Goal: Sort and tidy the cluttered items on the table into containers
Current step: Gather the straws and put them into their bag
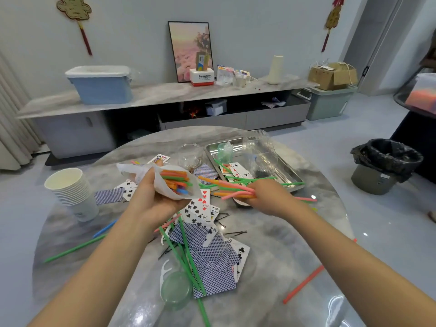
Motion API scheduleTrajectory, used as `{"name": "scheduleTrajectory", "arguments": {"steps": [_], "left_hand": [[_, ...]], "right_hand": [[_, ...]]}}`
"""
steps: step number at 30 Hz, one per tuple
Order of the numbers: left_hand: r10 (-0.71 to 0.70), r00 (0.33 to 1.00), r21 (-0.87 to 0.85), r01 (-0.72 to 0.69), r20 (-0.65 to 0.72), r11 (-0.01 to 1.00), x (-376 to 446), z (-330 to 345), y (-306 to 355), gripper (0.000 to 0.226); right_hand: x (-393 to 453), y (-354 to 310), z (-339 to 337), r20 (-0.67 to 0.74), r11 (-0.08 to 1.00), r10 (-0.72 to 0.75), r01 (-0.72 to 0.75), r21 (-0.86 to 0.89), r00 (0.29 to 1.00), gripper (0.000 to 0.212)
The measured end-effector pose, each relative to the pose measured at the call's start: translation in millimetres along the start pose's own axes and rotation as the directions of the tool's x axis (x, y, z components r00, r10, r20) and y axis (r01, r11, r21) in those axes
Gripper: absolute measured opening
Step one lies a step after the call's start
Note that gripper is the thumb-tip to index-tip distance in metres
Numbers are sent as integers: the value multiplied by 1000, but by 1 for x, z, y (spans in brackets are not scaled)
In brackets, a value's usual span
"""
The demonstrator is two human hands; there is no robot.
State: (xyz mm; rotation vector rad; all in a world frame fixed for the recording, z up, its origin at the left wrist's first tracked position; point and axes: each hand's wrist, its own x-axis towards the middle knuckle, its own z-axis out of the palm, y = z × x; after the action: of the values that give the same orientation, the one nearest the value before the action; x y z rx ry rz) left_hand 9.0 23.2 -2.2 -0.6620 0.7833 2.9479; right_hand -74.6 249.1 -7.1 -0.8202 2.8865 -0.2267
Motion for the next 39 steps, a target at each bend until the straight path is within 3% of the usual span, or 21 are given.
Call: {"name": "scheduleTrajectory", "arguments": {"steps": [3,7,13,16,17,20,25,32,39], "left_hand": [[-3,1000,21,2,6,1000,4,-3,-1,48],[-24,1000,41,23,7,999,6,2,-10,47],[-51,999,47,52,-19,998,0,4,-22,53],[-58,998,48,58,8,997,-4,0,-21,83],[-63,998,56,62,15,997,-5,-1,-21,84],[-61,998,44,62,-17,997,-3,-4,-18,51],[-61,998,26,61,-5,998,-2,-1,-18,51],[-66,998,43,66,-6,997,-1,-3,-22,49],[-61,998,90,64,-33,994,-2,0,-29,45]], "right_hand": [[-17,27,8,156,1000,-26,28,-14,987,36],[-45,63,38,405,996,28,9,-90,914,35],[-42,63,48,533,996,15,31,-78,846,27],[-36,56,47,570,997,-13,51,-51,822,22],[-35,56,47,573,998,-13,50,-49,819,22],[-34,58,50,574,998,7,32,-58,819,22],[-29,57,48,587,996,22,30,-79,810,18],[-48,55,55,700,983,14,118,-140,714,31],[-88,63,72,662,947,-9,219,-234,750,44]]}}
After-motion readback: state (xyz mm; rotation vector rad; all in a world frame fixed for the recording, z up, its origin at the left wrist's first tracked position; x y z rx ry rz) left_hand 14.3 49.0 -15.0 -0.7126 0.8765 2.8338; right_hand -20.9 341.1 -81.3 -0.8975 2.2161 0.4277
